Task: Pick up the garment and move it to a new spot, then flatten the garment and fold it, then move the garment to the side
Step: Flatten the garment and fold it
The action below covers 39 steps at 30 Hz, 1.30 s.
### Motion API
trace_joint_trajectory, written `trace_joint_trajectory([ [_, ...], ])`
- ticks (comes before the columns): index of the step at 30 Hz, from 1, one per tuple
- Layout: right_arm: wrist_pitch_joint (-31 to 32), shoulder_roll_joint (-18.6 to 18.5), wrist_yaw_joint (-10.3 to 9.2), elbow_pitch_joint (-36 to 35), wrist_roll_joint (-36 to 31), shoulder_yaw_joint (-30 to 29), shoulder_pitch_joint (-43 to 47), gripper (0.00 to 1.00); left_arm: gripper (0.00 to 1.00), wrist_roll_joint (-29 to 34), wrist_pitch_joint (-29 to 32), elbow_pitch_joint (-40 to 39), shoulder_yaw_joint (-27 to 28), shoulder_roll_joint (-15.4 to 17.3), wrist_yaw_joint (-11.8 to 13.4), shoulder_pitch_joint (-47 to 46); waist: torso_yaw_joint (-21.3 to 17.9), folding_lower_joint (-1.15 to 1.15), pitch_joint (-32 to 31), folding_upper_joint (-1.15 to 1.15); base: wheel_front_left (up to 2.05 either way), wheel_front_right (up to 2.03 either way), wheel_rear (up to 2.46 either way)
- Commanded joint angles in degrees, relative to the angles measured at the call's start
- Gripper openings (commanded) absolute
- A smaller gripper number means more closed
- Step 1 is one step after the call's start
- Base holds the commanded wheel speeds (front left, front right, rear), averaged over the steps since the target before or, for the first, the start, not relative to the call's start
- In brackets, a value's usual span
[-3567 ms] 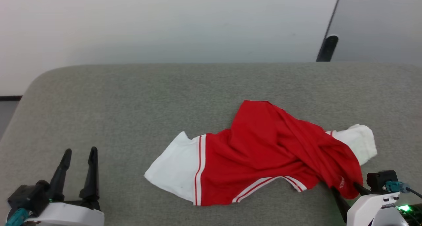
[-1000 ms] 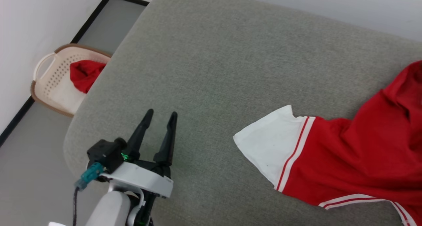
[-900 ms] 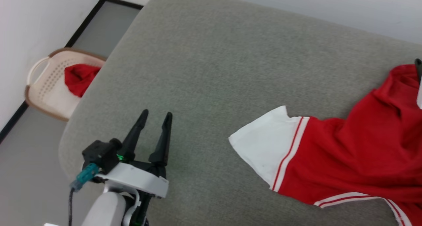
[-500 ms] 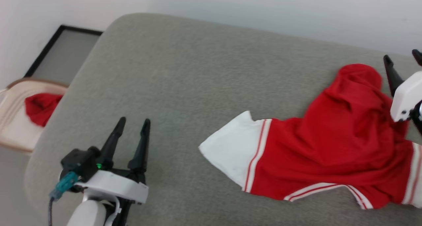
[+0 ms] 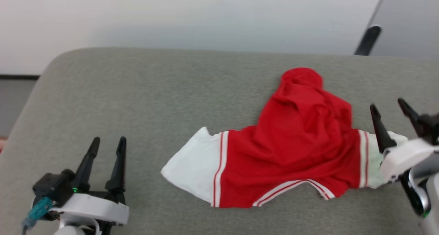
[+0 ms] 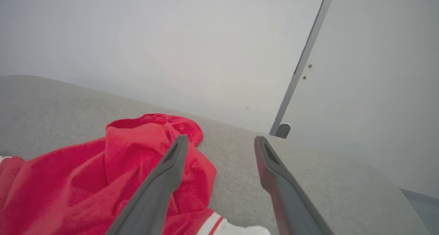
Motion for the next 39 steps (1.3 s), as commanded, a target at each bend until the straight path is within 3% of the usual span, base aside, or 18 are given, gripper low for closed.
trace_joint_trajectory([
  [1,0.17,0.84,-0.06,-1.61,-0.89,-1.03,2.29,1.0,1.0,0.19,0.04,-0.42,0.57,0.28,-0.15,0.84,-4.22,0.0,-1.57,0.0,0.0,0.0,0.0],
  [8,3.77,4.72,-0.06,-9.19,-2.1,-3.96,10.49,1.0,1.0,-0.83,0.04,-1.62,3.32,1.74,-0.15,1.89,-7.34,0.0,-1.22,0.0,0.0,0.0,0.0],
  [16,7.01,6.06,-0.06,-15.39,-2.36,-5.46,14.4,1.0,1.0,-4.67,2.38,-2.1,2.64,3.62,-0.15,1.73,-9.83,0.0,-0.74,0.0,0.0,0.0,0.0],
  [21,7.96,6.78,-0.06,-17.95,-2.78,-5.82,15.01,1.0,1.0,-10.33,9.97,-4.08,0.27,5.28,-0.15,0.55,-11.2,0.0,-0.09,0.0,0.0,0.0,0.0],
  [25,8.37,7.1,-0.06,-19.04,-2.85,-5.76,15.0,1.0,1.0,-16.73,19.7,-6.05,-0.41,7.25,0.35,-0.2,-12.04,0.0,0.24,0.0,0.0,0.0,0.0],
  [33,8.81,7.42,-0.06,-19.52,-2.27,-6.62,14.07,1.0,1.0,-24.95,44.82,-11.21,-3.2,10.3,8.75,-3.22,-12.91,0.0,0.8,0.0,0.0,0.0,0.0],
  [39,9.41,7.97,-0.06,-20.03,-2.55,-6.99,14.16,1.0,1.0,-24.61,61.39,-11.83,-8.21,13.8,15.94,-6.82,-13.0,0.0,1.59,0.0,0.0,0.0,0.0],
])
